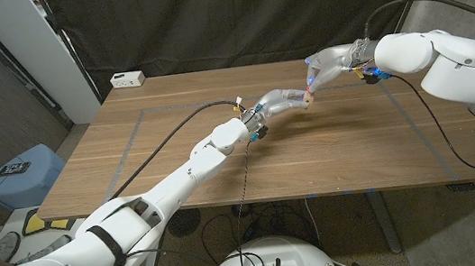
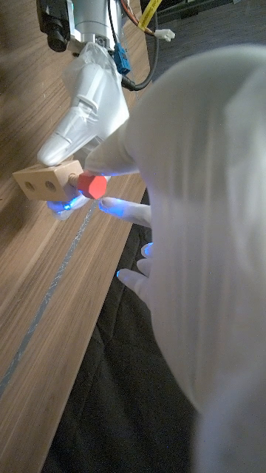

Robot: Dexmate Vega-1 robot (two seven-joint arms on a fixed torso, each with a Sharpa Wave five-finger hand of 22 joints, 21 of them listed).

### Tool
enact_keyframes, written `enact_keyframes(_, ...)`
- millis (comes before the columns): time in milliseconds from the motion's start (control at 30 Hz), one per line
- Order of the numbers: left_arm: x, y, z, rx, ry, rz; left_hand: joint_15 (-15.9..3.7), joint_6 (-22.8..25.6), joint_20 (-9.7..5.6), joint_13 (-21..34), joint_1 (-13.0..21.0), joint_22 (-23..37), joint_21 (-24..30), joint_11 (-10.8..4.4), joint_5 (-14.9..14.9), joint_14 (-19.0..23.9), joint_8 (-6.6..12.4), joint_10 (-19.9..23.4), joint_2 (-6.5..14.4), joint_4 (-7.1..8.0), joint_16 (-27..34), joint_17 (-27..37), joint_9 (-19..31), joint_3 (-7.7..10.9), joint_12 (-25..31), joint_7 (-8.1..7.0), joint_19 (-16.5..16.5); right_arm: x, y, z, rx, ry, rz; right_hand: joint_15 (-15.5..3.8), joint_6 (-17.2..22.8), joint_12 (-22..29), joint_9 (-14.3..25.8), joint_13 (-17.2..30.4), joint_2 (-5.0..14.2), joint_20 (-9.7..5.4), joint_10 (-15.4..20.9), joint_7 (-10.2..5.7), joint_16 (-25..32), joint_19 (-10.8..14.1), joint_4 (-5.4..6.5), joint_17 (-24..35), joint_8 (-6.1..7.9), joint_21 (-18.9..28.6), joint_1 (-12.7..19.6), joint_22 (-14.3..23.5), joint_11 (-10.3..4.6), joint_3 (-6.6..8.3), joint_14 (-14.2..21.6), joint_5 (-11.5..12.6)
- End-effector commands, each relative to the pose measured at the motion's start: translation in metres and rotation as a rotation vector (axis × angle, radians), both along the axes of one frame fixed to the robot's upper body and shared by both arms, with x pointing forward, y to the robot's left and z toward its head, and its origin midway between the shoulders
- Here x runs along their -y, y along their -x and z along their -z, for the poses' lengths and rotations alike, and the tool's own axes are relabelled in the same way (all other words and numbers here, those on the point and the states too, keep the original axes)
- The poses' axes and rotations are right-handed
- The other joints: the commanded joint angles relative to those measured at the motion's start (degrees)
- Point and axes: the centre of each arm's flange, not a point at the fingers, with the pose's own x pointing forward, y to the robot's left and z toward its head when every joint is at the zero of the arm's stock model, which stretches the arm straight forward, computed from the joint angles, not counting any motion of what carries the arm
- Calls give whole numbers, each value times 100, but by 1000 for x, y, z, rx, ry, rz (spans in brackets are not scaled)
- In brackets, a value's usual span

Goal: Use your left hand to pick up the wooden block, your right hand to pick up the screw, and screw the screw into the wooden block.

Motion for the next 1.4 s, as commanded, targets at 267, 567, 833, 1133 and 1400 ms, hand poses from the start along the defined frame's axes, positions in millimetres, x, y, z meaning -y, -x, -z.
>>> enact_keyframes(267,3,-2,-2,-1,-6,10,-339,72,-37,8,0,10,14,-28,35,52,35,21,26,28,30,8,31,3,13,15,44,3,-3,3,-26,-5,14,10,2,15,-24,13,-16,-15,27,34,33,50,25,17,26,18,67,14,-2,63,21,32)
enact_keyframes(567,2,-1,0,-2,-3,10,-334,48,-32,7,-4,10,13,-26,36,46,25,16,35,33,27,10,31,7,11,35,43,4,-3,4,-38,-3,19,8,35,11,-40,14,-29,-17,26,39,34,45,43,24,40,15,53,15,8,69,17,40)
enact_keyframes(833,2,0,-1,2,-4,11,-335,66,-39,6,-3,10,13,-26,35,51,32,27,30,30,29,10,31,7,15,38,44,5,-3,5,-36,-9,23,-1,91,17,-54,14,-33,-23,55,37,41,54,55,31,67,17,50,15,13,83,27,50)
enact_keyframes(1133,3,1,0,2,-8,15,-329,57,-34,6,-3,10,13,-24,36,52,28,17,35,30,27,10,31,11,11,33,44,4,-1,5,-28,-11,25,-9,251,46,-74,14,-20,-47,157,34,57,73,77,43,142,21,40,15,31,108,56,65)
enact_keyframes(1400,3,3,0,4,-9,15,-334,60,-39,6,-1,10,14,-25,37,59,29,20,32,26,24,5,31,17,12,19,46,3,0,5,-23,-12,24,-20,359,59,-58,13,-27,-47,220,41,69,97,95,52,216,27,9,15,30,112,82,72)
